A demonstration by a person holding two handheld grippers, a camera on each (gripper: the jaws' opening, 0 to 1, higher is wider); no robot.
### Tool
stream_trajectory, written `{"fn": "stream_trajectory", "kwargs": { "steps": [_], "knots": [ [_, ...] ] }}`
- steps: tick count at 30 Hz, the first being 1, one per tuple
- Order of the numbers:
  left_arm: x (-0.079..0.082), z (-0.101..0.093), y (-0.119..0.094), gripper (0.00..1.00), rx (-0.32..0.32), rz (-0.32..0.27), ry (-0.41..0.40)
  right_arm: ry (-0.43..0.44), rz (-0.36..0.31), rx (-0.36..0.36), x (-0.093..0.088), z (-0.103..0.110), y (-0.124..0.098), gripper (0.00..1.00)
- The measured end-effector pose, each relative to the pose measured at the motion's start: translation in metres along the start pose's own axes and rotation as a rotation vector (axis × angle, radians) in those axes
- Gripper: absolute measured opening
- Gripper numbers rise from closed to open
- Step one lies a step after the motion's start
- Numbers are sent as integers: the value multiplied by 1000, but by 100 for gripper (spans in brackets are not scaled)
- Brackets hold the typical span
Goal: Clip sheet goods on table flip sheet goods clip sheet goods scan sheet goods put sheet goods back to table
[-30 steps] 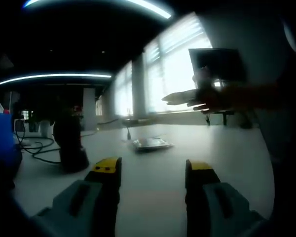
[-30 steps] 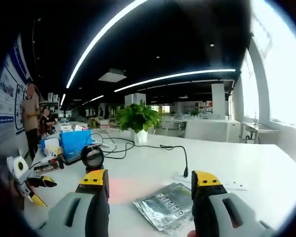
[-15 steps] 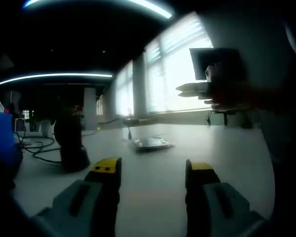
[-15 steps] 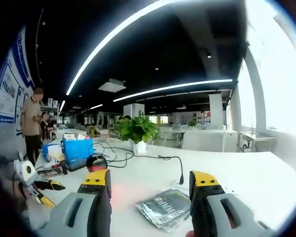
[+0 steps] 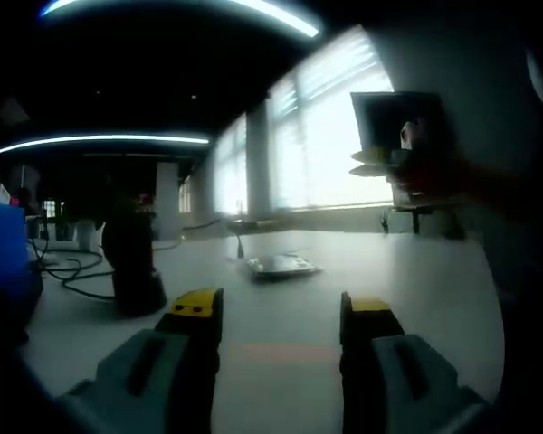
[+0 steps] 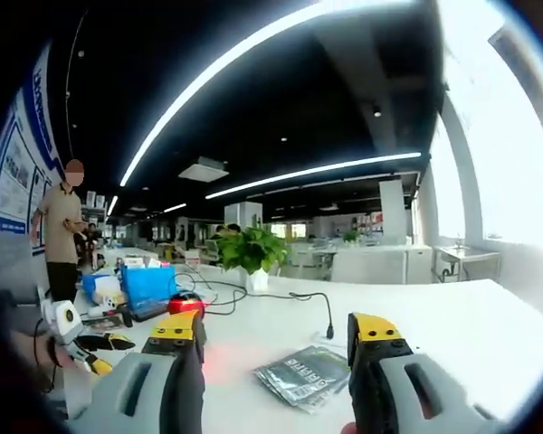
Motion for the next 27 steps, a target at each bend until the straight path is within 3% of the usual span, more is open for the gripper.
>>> {"fn": "stream_trajectory", "kwargs": {
  "steps": [5, 15, 20, 27],
  "knots": [
    [0, 0, 0, 45, 7, 0, 4, -34, -1, -8, -15, 4, -25, 58],
    [1, -1, -1, 45, 7, -8, 1, 43, -52, -56, -36, 2, -67, 54],
    [1, 0, -1, 45, 13, -8, 1, 55, -62, -38, -49, 3, -81, 54],
    [0, -1, 0, 44, 9, 3, 9, 59, -92, -74, -63, 7, -92, 53]
  ]
}}
Point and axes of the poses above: the point that each gripper's makers call its tool centre point, and the gripper's own axes: y roughly forward along the fingers, z roughly to its left, x roughly out of its top, the point moved 7 cm from there along -y, roughly backward along the fingers, and after that the axes turned 4 degrees about y, right-handed, at the moved point
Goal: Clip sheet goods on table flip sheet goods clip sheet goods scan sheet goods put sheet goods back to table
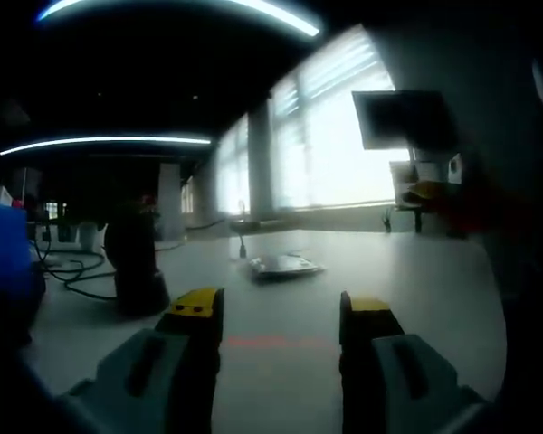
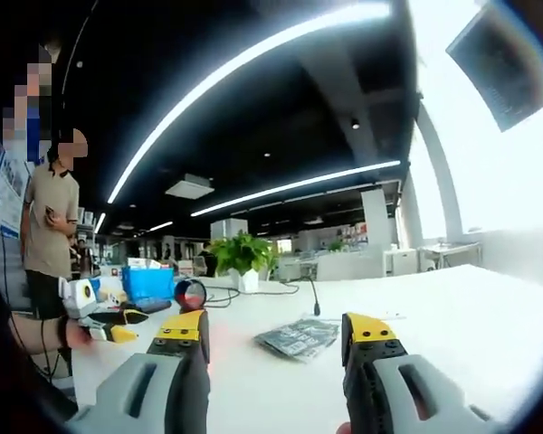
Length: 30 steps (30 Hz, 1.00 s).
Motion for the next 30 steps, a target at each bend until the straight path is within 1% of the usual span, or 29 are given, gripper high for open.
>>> {"fn": "stream_trajectory", "kwargs": {
  "steps": [3, 5, 7, 9, 11, 13, 17, 19, 20, 23, 25, 26, 27, 30],
  "knots": [
    [0, 0, 0, 44, -1, 2, -1, -19, 6, -5, -5, 0, -2, 53],
    [0, 1, 0, 44, 2, 2, 0, -3, 8, -20, -8, -3, -3, 52],
    [0, 2, 0, 44, 7, -4, -1, 12, 15, -18, -12, -3, -3, 52],
    [1, 3, -1, 44, 15, -5, -5, 4, 31, -20, -15, -4, -3, 52],
    [0, 3, -1, 44, 17, -2, -7, 4, 32, -25, -15, -7, -3, 52],
    [0, 3, 0, 44, 16, 3, -6, 22, 29, -22, -16, -9, -3, 52],
    [1, 4, 0, 44, 18, -5, -17, 54, 35, -31, -25, -13, -1, 50],
    [1, 5, -1, 44, 24, -10, -24, 40, 45, -18, -31, -10, -1, 50],
    [3, 5, -2, 44, 24, -22, -25, 26, 57, -10, -35, -9, -1, 50],
    [3, 4, -2, 45, 28, -22, -14, 19, 35, 6, -41, -8, 0, 50],
    [3, 4, -2, 45, 25, -24, -22, 6, 37, 16, -48, -8, 2, 51],
    [3, 4, -2, 45, 23, -24, -26, -4, 40, 17, -50, -8, 2, 51],
    [3, 4, -2, 45, 20, -22, -26, -33, 40, 25, -53, -8, 2, 51],
    [1, 1, 0, 45, 8, -7, -12, -28, 30, 23, -58, -7, 0, 51]
  ]
}}
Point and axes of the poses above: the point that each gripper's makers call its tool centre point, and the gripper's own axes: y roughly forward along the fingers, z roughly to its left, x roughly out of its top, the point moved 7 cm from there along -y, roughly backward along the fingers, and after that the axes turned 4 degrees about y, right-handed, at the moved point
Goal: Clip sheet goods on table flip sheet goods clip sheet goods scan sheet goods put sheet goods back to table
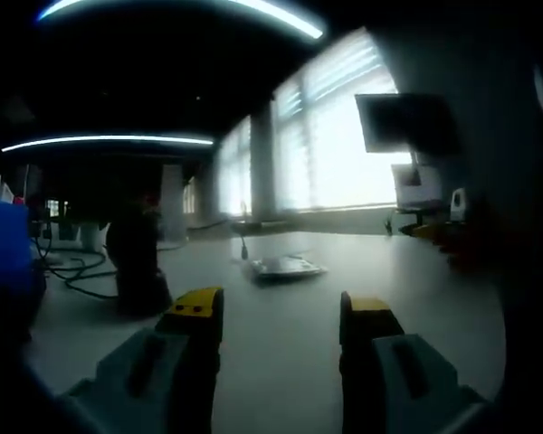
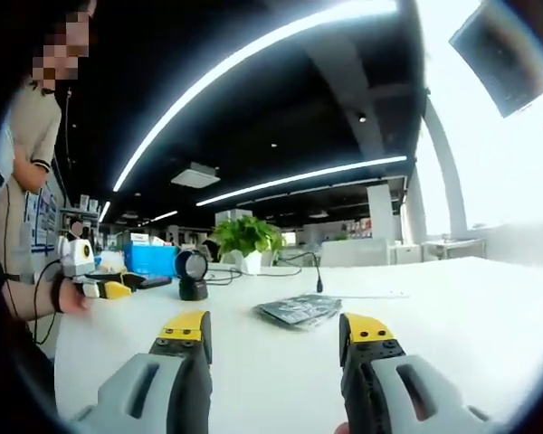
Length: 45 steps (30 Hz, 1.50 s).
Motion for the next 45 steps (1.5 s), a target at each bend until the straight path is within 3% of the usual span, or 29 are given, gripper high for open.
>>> {"fn": "stream_trajectory", "kwargs": {
  "steps": [2, 4, 15, 24, 45],
  "knots": [
    [0, 0, 0, 45, 0, 0, 4, -13, -17, 11, 3, 3, -3, 51],
    [0, 2, -1, 45, 7, -4, 1, 34, -41, 26, 5, 1, -4, 52],
    [0, 4, 4, 45, 24, 1, -5, -44, 3, 47, -4, 6, -2, 50],
    [0, 5, 1, 45, 24, 2, -8, -5, -17, 27, -2, -1, -3, 48],
    [2, 3, 1, 45, 16, -11, -5, -38, 0, 21, -2, 3, -3, 45]
  ]
}}
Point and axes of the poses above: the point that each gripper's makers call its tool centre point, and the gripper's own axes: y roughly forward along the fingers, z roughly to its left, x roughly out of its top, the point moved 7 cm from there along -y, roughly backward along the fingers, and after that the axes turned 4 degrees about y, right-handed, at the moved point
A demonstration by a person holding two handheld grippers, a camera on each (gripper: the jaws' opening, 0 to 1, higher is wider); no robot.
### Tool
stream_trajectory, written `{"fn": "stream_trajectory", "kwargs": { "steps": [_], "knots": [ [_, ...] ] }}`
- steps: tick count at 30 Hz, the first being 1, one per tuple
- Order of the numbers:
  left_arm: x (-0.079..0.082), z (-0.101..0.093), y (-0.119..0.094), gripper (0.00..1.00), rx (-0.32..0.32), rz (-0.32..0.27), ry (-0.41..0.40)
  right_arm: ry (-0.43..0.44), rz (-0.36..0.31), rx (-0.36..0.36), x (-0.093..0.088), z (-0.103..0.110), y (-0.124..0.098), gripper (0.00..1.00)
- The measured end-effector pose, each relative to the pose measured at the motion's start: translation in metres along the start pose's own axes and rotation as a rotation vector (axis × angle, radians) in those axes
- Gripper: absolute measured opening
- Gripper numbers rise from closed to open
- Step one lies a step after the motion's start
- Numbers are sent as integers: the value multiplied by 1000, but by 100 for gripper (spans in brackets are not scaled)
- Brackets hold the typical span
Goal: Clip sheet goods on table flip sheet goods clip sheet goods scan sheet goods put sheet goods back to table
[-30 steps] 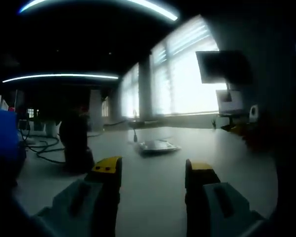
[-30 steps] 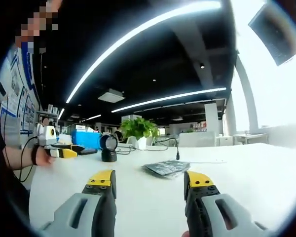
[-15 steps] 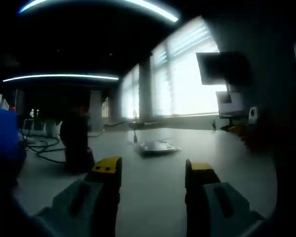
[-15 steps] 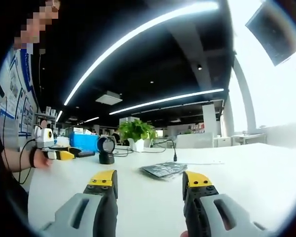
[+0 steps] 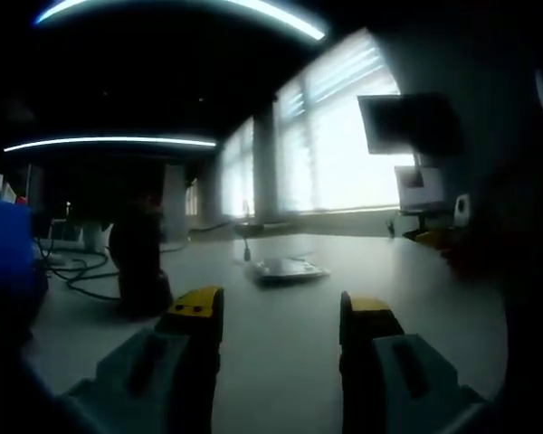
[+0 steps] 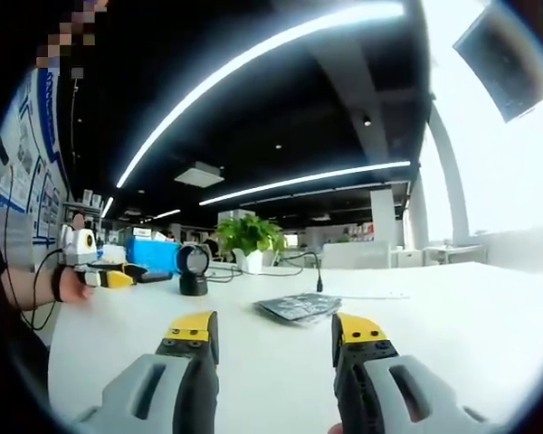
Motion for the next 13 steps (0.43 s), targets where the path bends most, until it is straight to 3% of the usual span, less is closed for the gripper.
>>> {"fn": "stream_trajectory", "kwargs": {
  "steps": [13],
  "knots": [
    [-3, 0, 2, 44, -8, 18, -18, 3, -1, 1, 1, 1, 0, 44]
  ]
}}
Point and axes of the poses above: the point that each gripper's makers call its tool centre point, and the gripper's own axes: y roughly forward along the fingers, z roughly to its left, x roughly out of its top, the point moved 7 cm from there along -y, roughly backward along the fingers, and after that the axes turned 4 degrees about y, right-handed, at the moved point
